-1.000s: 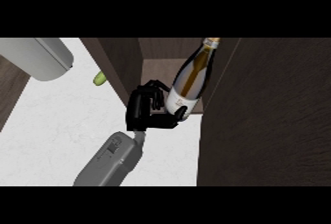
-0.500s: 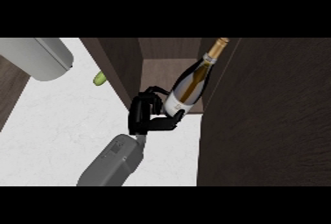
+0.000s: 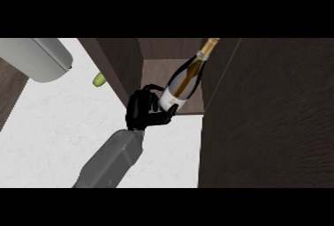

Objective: Pick up the wine, place it into the cabinet and close the cabinet

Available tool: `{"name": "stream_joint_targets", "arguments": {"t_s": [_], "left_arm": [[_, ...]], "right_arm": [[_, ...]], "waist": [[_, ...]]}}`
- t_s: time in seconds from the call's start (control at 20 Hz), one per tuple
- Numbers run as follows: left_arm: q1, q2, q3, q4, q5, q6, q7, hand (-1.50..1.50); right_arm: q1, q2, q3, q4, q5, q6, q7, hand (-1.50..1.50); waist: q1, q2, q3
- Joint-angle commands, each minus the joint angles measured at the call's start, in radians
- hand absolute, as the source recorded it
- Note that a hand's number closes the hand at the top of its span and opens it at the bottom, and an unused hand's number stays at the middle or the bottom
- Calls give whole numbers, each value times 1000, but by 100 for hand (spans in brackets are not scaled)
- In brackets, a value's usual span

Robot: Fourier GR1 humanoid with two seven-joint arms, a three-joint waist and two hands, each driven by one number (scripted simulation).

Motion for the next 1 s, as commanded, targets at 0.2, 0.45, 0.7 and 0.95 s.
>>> {"name": "stream_joint_targets", "arguments": {"t_s": [0.2, 0.45, 0.7, 0.95], "left_arm": [[-160, 0, -23, 220, 99, -67, -67, 150], [-162, 0, -102, 171, 197, -37, -57, 150], [-277, 0, 4, 327, 204, -131, -43, 150], [-319, 0, -25, 324, 217, -92, 1, 150]], "right_arm": [[-76, -1, 12, -25, 5, -47, 82, -150], [-11, 7, -13, 109, 14, 27, -92, -150], [-23, 13, 13, -1, -3, -25, 30, -150], [-28, 6, -13, 106, 8, 19, -72, -150]], "waist": [[-13, 4, -1], [-17, 4, 0], [-15, 5, 0], [-6, 3, 0]]}}
